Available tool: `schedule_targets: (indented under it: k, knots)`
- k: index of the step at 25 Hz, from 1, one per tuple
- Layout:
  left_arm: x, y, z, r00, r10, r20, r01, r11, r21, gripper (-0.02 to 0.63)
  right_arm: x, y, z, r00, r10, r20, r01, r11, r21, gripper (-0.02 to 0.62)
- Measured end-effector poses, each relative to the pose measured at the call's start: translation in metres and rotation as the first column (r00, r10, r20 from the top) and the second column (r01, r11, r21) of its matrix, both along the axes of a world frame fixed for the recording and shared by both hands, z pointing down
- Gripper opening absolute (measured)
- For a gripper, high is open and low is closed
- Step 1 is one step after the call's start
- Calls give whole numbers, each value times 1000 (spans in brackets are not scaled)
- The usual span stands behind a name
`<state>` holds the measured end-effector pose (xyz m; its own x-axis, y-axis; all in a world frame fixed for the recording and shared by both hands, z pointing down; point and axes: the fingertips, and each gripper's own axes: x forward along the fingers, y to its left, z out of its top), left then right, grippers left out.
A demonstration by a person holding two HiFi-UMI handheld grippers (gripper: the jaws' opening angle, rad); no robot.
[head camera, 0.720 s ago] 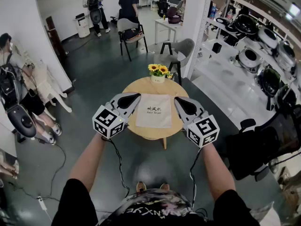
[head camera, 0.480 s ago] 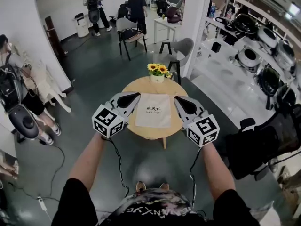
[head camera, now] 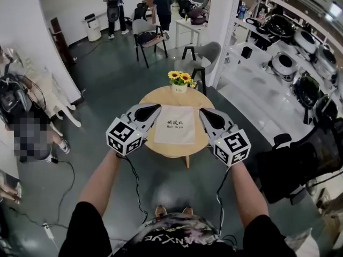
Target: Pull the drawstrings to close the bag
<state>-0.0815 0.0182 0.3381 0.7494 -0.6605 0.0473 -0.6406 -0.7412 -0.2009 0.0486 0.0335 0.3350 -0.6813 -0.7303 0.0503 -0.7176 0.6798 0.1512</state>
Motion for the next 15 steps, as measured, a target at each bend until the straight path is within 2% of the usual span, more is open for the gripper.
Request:
schedule_targets:
  k: [15]
  knots:
    - [0, -3, 8, 1000, -10, 22, 10, 1000, -7, 11, 1, -3, 7, 1000, 1, 23, 0, 1000, -30, 2]
